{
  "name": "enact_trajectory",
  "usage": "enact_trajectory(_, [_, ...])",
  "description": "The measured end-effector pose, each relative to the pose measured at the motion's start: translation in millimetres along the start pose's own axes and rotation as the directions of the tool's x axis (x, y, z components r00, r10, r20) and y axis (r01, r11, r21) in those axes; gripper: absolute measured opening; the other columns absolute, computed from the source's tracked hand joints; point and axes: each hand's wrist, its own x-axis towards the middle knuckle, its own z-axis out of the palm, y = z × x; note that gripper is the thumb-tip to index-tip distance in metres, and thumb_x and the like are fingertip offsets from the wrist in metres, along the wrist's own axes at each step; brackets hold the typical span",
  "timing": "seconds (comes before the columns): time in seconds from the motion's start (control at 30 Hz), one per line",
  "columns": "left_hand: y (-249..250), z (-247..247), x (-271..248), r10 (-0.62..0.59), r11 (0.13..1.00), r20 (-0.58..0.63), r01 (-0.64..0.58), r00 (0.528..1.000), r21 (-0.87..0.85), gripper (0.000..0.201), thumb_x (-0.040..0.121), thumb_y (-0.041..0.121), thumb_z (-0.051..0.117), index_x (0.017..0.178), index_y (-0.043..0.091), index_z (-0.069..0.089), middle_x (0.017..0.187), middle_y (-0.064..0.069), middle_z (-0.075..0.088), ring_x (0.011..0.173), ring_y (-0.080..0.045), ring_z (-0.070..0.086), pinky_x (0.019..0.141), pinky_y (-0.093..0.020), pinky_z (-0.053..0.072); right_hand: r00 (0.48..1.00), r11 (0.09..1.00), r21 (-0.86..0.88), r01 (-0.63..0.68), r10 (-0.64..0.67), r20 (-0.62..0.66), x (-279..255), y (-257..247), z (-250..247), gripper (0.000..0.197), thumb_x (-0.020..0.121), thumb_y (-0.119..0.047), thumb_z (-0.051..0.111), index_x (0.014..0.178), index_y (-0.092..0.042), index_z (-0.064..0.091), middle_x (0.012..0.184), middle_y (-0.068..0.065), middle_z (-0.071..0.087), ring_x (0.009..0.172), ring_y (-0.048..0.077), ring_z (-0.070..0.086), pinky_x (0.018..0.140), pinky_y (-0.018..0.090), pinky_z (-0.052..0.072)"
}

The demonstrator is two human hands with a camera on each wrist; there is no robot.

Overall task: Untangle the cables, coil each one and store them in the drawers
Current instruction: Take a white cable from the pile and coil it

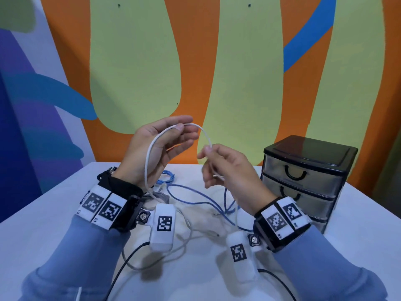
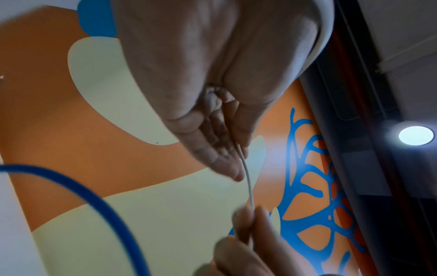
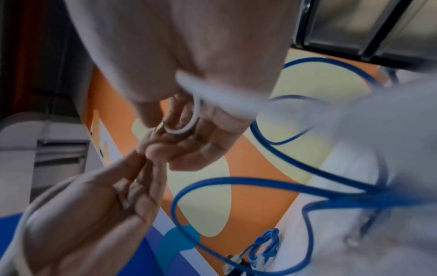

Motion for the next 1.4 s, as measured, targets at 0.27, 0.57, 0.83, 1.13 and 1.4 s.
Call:
enact_trajectory(0.27, [4, -20, 1, -0.316, 0.877, 0.008, 0.289, 0.949, 0.384, 0.062, 0.105, 0.065, 0.044, 0.125, 0.015, 0.074, 0.117, -0.016, 0.079, 0.11, -0.032, 0.076, 0.102, -0.047, 0.055, 0.895, 0.91, 0.39, 0.145, 0.047, -0.443, 11, -9, -30, 0.026, 0.112, -0.026, 0.046, 0.091, -0.014, 0.053, 0.059, 0.0, 0.041, 0.045, 0.01, 0.028, 0.038, 0.02, 0.025])
enact_trajectory(0.57, [-8, -22, 2, -0.076, 0.786, 0.058, 0.024, 0.995, 0.618, 0.019, 0.104, 0.027, 0.067, 0.096, 0.011, 0.076, 0.089, -0.008, 0.076, 0.071, -0.014, 0.065, 0.061, -0.03, 0.048, 0.932, 0.883, 0.447, 0.141, 0.034, -0.36, 8, -16, -31, 0.019, 0.11, -0.026, 0.051, 0.097, -0.013, 0.057, 0.064, 0.0, 0.044, 0.045, 0.007, 0.028, 0.035, 0.016, 0.023])
enact_trajectory(0.83, [1, -22, 10, 0.265, 0.902, -0.244, -0.151, 0.933, 0.405, 0.022, 0.112, 0.029, 0.053, 0.094, 0.017, 0.057, 0.061, -0.002, 0.059, 0.041, -0.014, 0.045, 0.039, -0.021, 0.032, 0.981, 0.943, -0.302, 0.14, -0.091, 0.169, -10, -16, -5, 0.024, 0.088, -0.007, 0.081, 0.109, -0.019, 0.076, 0.09, 0.002, 0.067, 0.045, 0.01, 0.031, 0.049, 0.012, 0.031])
enact_trajectory(1.13, [-11, -7, 8, -0.043, 0.977, -0.19, 0.081, 0.981, 0.198, 0.014, 0.111, 0.015, 0.054, 0.103, 0.006, 0.061, 0.063, -0.007, 0.062, 0.04, -0.011, 0.049, 0.038, -0.019, 0.037, 0.977, 0.929, -0.308, 0.206, -0.178, 0.115, -6, 4, -1, 0.016, 0.084, -0.019, 0.088, 0.098, -0.024, 0.082, 0.109, -0.003, 0.074, 0.054, 0.032, 0.024, 0.056, 0.044, 0.025])
enact_trajectory(1.4, [4, -12, 2, -0.006, 0.932, -0.105, 0.043, 0.994, 0.359, 0.038, 0.094, 0.046, 0.077, 0.108, 0.011, 0.073, 0.096, -0.009, 0.064, 0.068, -0.02, 0.065, 0.057, -0.031, 0.049, 0.946, 0.893, -0.352, 0.281, -0.319, -0.055, 1, 7, -9, 0.016, 0.086, -0.016, 0.086, 0.085, -0.032, 0.083, 0.082, -0.002, 0.077, 0.049, 0.008, 0.042, 0.053, 0.021, 0.03])
